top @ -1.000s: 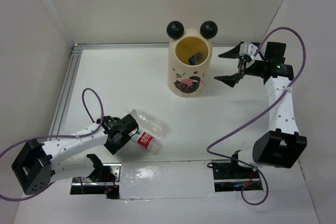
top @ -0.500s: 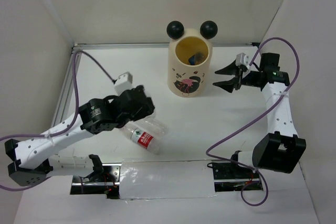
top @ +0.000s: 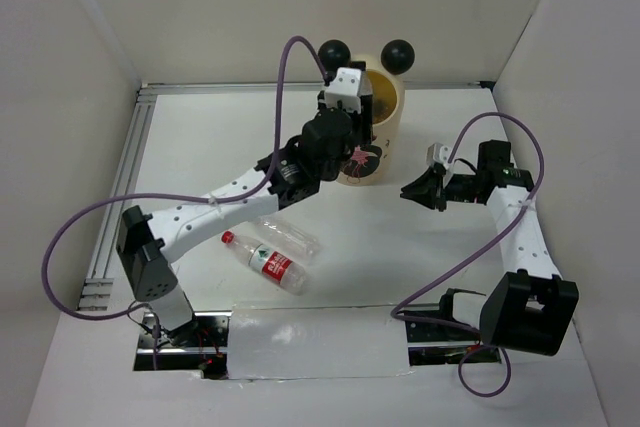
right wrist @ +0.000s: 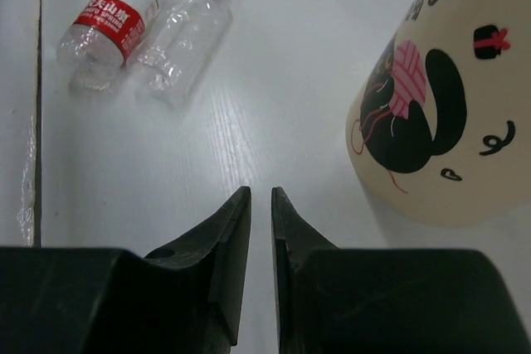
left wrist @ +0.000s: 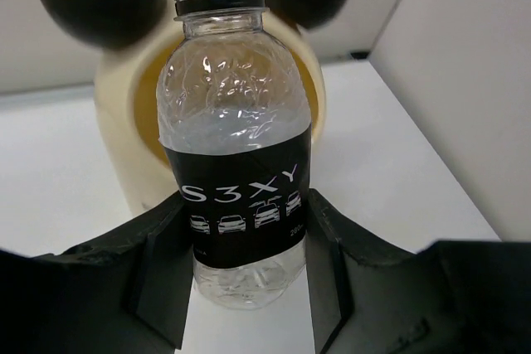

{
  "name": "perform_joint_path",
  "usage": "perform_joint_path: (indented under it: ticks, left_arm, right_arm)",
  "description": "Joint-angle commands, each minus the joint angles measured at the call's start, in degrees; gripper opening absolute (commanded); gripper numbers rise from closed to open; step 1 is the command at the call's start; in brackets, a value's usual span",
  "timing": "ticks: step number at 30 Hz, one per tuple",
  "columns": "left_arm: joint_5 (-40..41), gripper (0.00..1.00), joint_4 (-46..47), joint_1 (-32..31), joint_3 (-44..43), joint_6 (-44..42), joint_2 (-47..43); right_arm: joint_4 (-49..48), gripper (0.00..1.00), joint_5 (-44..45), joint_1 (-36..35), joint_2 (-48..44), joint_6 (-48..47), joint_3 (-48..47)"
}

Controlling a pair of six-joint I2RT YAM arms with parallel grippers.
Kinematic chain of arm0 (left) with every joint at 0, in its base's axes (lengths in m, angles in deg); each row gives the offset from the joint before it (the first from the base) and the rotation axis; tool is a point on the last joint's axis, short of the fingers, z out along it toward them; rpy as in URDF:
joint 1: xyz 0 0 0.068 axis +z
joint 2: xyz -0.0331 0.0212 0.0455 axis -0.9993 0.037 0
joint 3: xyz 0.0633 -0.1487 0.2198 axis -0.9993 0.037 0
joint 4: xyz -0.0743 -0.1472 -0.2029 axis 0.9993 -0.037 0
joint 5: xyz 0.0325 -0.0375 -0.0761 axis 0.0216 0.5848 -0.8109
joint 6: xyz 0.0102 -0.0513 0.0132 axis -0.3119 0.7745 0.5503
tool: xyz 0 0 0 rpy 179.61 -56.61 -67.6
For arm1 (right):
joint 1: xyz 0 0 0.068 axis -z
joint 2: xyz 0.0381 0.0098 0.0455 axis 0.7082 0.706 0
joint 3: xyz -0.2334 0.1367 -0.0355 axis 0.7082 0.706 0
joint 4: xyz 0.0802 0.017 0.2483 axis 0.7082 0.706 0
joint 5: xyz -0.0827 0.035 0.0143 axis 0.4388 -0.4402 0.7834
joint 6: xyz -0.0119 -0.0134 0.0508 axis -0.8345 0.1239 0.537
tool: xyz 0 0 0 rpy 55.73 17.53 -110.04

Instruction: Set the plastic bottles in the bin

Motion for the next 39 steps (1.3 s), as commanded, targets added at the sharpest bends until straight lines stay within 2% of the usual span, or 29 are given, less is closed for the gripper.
perform_joint_path:
  ticks: [1, 5, 6, 13, 15, 16, 17, 18, 19, 20, 22, 23, 24, 27, 32, 34, 35, 37, 38, 39]
  left_arm:
    - [4.13, 0.14, 16.96, 1.86, -6.69, -11.12, 2.50]
    - [7.19, 0.19, 21.28, 3.96, -10.82, -16.48, 9.52]
    - [7.90, 0.19, 21.28, 4.84, -13.09, -16.49, 13.54]
    - [6.07, 0.23, 19.87, 5.64, -13.12, -15.08, 17.10]
    - [5.45, 0.27, 19.87, 5.64, -12.50, -13.77, 17.10]
    - [5.44, 0.33, 19.87, 5.64, -12.50, -13.77, 17.79]
    - [5.44, 0.36, 19.87, 5.64, -12.50, -13.77, 18.58]
    - [5.44, 0.41, 19.87, 5.64, -12.50, -13.77, 19.11]
    - [6.05, 0.47, 19.35, 5.64, -13.37, -13.77, 19.64]
    - [6.06, 0.66, 19.35, 5.64, -13.38, -13.24, 19.65]
    - [6.06, 0.82, 17.77, 5.64, -14.08, -12.37, 20.44]
    - [6.06, 0.86, 17.76, 5.64, -14.08, -12.36, 20.44]
    - [5.45, 0.91, 17.76, 5.03, -14.08, -12.36, 20.44]
    - [5.44, 0.96, 17.76, 3.54, -13.56, -12.36, 19.65]
    - [5.36, 0.99, 18.12, 1.34, -10.22, -11.22, 14.65]
    - [5.97, 0.99, 18.12, -0.24, -8.55, -11.22, 10.61]
    - [6.75, 0.99, 18.72, -1.72, -7.50, -12.96, 8.77]
    - [8.95, 0.99, 18.21, -3.23, -3.46, -13.59, 1.94]
    - [11.83, 0.99, 14.81, -3.76, -2.05, -12.89, -0.80]
    - [13.34, 0.99, 11.73, -4.37, 1.27, -11.15, -3.62]
  right_arm:
    - [0.80, 0.23, 1.36, -0.28, -1.06, -1.09, 1.56]
    - [0.80, 0.26, 1.88, -0.28, -1.58, -1.09, 2.18]
    - [0.80, 0.26, 1.88, -0.28, -1.58, -1.09, 2.18]
    - [0.28, 0.28, 2.41, -0.28, -1.58, -1.09, 1.65]
    - [0.28, 0.32, 2.41, -0.28, -1.58, -1.09, 1.65]
    - [0.28, 0.35, 2.41, -0.28, -1.58, -1.09, 1.65]
    - [0.28, 0.39, 2.41, -0.28, -1.58, -1.09, 2.17]
    - [-0.25, 0.58, 2.93, -0.28, -1.06, -1.09, 2.18]
    - [-0.25, 0.69, 2.94, -0.28, -1.06, -1.97, 2.18]
    - [0.88, 0.79, 2.94, -0.28, -1.06, -3.19, 2.18]
    - [5.52, 0.96, 3.46, -0.80, -1.06, -9.49, 2.18]
    - [6.85, 1.00, 3.47, -0.81, -0.54, -11.27, 2.18]
    - [7.91, 1.00, 3.99, -1.42, -0.53, -12.51, 2.18]
    - [9.85, 1.00, 4.61, -2.82, 0.08, -13.05, 1.65]
    - [12.05, 0.98, 5.14, -5.28, 6.12, -3.74, -3.33]
    - [16.69, 0.85, 6.45, -8.79, 8.51, -7.14, -5.81]
    - [16.71, 0.67, 6.46, -9.94, 8.52, -7.16, -6.43]
    - [12.96, 0.55, 7.67, -13.97, 5.90, -4.63, -5.13]
    - [-0.90, 0.44, 10.21, -16.86, 1.27, 10.79, -1.81]
    - [-8.87, 0.37, 14.24, -24.81, -1.38, 19.30, 0.49]
